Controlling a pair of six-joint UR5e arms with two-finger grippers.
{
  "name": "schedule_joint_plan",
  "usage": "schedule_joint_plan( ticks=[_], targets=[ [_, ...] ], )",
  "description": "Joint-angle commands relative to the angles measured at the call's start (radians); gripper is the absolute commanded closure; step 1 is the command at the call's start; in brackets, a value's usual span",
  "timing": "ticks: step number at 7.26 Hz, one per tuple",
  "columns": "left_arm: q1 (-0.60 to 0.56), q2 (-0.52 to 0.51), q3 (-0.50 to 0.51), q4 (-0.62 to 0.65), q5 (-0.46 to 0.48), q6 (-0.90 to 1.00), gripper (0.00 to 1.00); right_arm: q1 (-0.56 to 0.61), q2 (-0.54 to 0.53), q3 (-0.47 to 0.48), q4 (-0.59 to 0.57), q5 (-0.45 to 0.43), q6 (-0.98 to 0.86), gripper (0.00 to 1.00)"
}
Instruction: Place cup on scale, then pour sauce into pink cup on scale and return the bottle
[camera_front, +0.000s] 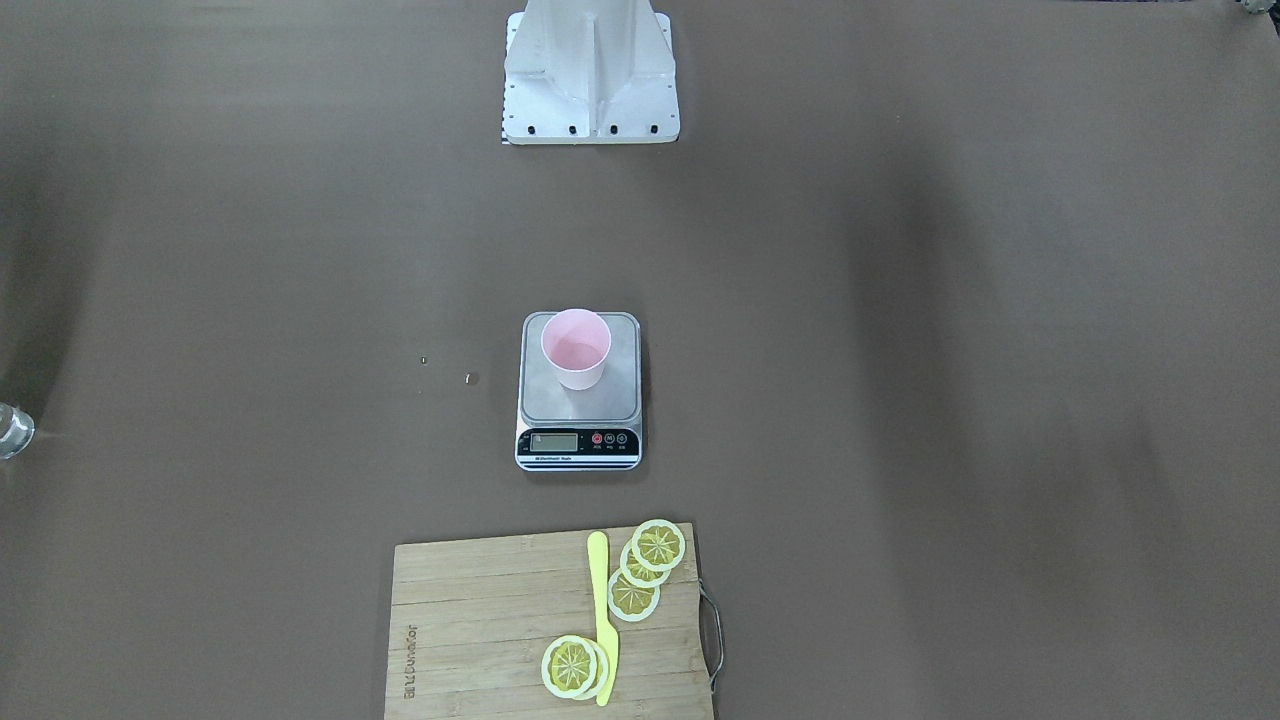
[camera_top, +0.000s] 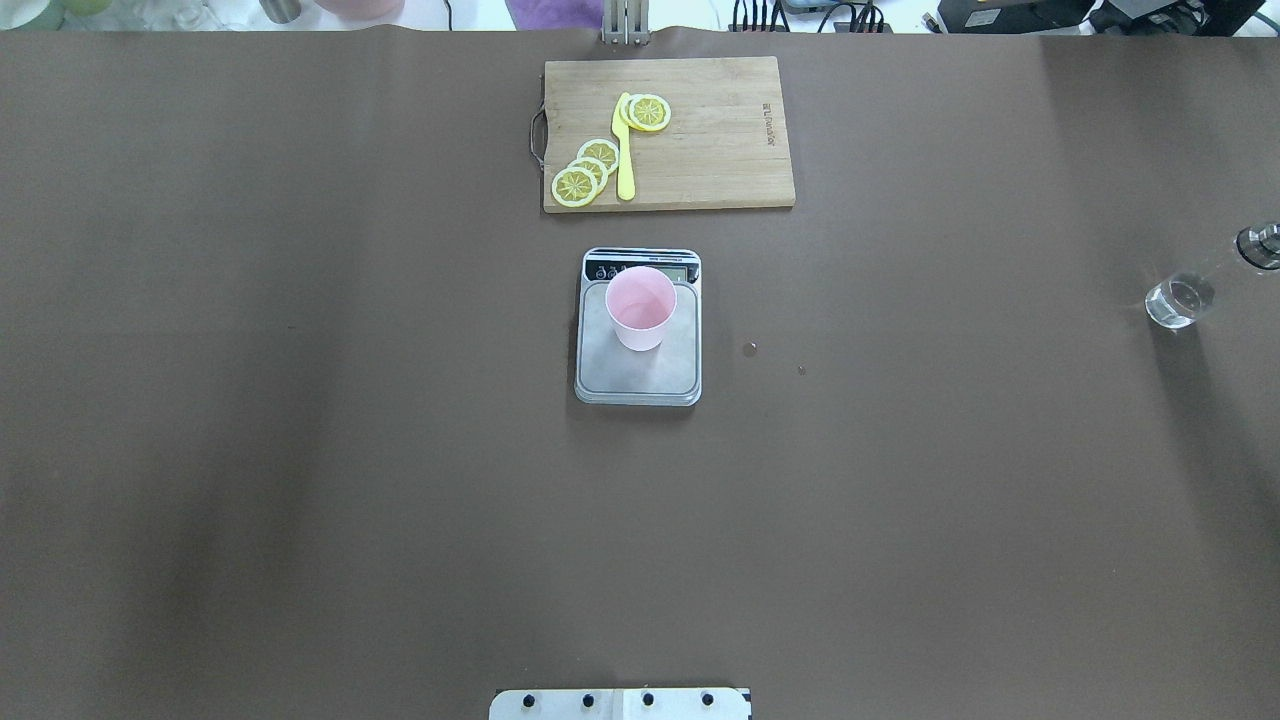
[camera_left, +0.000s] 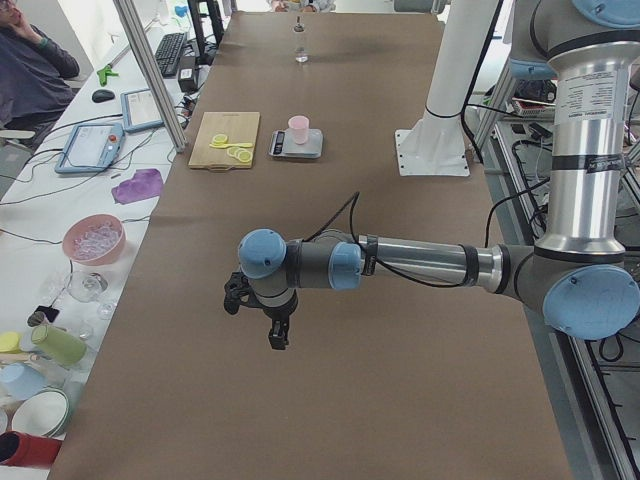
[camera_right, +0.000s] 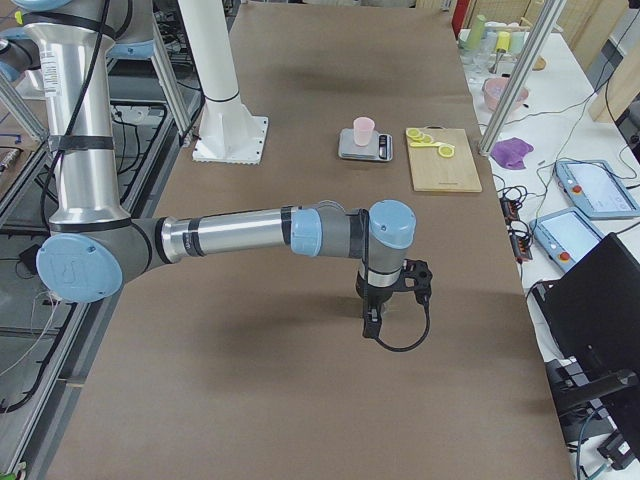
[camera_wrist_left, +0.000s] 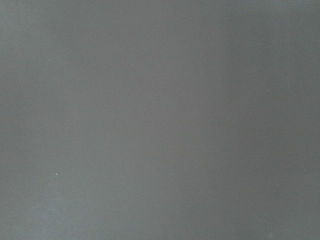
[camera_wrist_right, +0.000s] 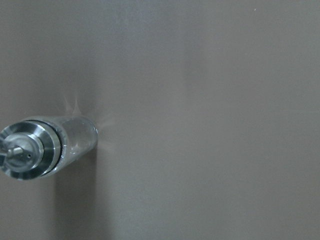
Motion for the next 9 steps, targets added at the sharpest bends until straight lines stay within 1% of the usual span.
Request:
schedule_joint_plan(
  ticks=[1, 4, 9],
  targets=[
    [-0.001, 0.002, 0.002, 0.001, 0.000, 0.001, 0.02, -0.007, 0.004, 0.017, 0.000, -0.018, 0.000, 0.00],
    [0.001, -0.002, 0.002, 0.009, 0.003, -0.001, 0.02, -0.033, 0.025, 0.019, 0.000, -0.016, 0.002, 0.00],
    [0.001, -0.002, 0.002, 0.009, 0.006, -0.002, 0.02, -0.033, 0.016, 0.029, -0.003, -0.007, 0.002, 0.00]
  ],
)
